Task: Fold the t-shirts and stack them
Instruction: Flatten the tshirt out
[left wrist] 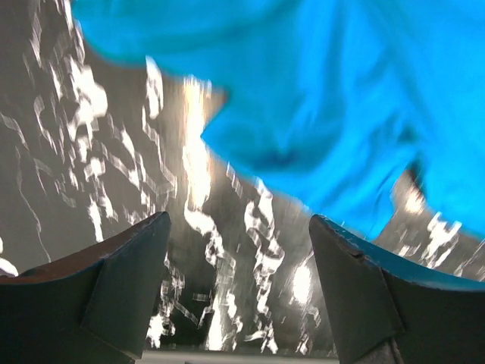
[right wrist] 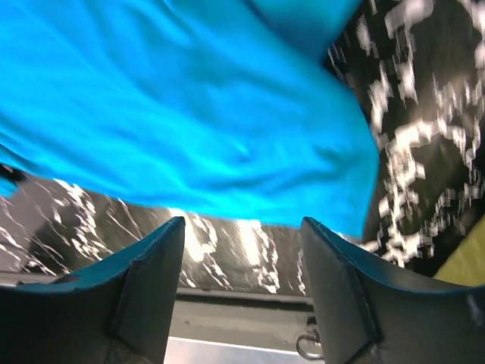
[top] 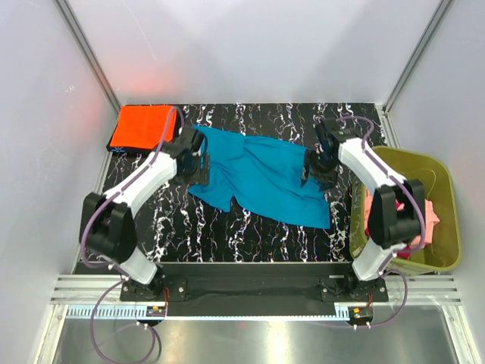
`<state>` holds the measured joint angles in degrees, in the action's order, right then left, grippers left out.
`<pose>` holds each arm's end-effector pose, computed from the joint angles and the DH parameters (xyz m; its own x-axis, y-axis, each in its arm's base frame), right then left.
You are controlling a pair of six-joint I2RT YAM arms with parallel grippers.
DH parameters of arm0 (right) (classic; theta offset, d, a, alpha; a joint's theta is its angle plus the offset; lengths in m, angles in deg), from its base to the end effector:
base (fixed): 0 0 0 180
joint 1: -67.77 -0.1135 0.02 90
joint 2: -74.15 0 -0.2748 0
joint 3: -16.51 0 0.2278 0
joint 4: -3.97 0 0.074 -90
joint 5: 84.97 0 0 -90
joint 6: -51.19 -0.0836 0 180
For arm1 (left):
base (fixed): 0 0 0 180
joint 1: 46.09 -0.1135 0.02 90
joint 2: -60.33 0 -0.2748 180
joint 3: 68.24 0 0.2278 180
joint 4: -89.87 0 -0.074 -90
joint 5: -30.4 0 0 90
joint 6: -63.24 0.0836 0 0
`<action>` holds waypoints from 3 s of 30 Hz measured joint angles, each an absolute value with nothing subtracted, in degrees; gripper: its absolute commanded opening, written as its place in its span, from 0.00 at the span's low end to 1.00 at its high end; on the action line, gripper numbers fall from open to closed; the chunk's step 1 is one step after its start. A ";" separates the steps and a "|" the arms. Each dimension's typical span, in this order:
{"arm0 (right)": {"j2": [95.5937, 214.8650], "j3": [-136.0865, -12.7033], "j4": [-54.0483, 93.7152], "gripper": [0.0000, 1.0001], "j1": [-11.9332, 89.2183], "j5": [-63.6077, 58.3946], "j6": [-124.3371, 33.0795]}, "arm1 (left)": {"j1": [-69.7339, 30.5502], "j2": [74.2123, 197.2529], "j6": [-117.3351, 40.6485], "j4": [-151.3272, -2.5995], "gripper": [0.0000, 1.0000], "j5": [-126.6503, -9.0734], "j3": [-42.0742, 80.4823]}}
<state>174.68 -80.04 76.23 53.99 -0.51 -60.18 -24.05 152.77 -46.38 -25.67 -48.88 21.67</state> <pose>0.3233 0.0876 0.2152 -0.9730 0.1348 -0.1873 0.1022 0.9794 0.1740 0.3027 -0.1058 0.2343 -0.9048 0.0104 -0.4257 -0.0027 0.9995 0.0300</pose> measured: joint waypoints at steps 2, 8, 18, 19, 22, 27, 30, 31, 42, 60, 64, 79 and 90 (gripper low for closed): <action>170.57 -74.90 75.22 0.63 54.16 -0.57 -60.68 | -24.05 149.89 -46.51 -27.40 0.80 -49.73 16.05; 168.58 -65.59 72.73 0.62 54.27 -0.62 -61.86 | -24.53 150.37 -46.49 -31.51 0.82 -53.56 7.57; 168.56 -63.58 71.29 0.67 55.56 -0.05 -61.95 | -27.76 166.47 -47.32 -37.01 0.50 -57.58 16.81; 168.56 -63.58 71.29 0.67 55.80 -0.05 -61.93 | -28.03 167.57 -47.56 -36.82 0.44 -57.80 17.82; 168.56 -63.58 71.14 0.67 56.17 -0.05 -61.88 | -28.44 168.16 -48.02 -37.04 0.25 -58.21 19.02; 169.35 -63.56 71.01 0.66 56.22 -0.18 -61.75 | -28.55 163.07 -48.68 -36.69 0.07 -58.02 15.31; 169.59 -62.66 70.02 0.65 56.22 -0.64 -61.77 | -27.98 153.05 -49.24 -33.93 0.06 -57.19 9.91; 169.59 -62.27 69.76 0.65 56.22 -0.75 -61.77 | -27.48 149.05 -49.42 -32.75 0.06 -56.55 8.64; 168.34 -57.74 68.80 0.66 56.22 -2.56 -62.17 | -19.76 136.99 -51.30 -27.42 0.45 -55.28 12.25; 167.20 -61.02 69.67 0.66 56.26 -3.96 -62.69 | -19.04 145.89 -48.43 -24.03 0.45 -50.52 11.81; 166.79 -59.16 69.67 0.66 56.26 -4.92 -63.26 | -19.04 130.54 -49.86 -26.57 0.40 -53.86 0.46; 164.06 -58.92 69.91 0.66 56.26 -5.12 -63.28 | -22.87 147.11 -52.78 -36.42 0.17 -60.53 0.79; 163.90 -59.07 70.09 0.66 56.26 -5.14 -63.13 | -24.68 152.25 -52.96 -35.79 0.38 -59.33 4.07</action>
<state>163.90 -59.07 70.09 56.26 -5.14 -63.13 -24.68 152.25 -52.96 -35.79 -59.33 4.07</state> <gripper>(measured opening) 0.656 0.362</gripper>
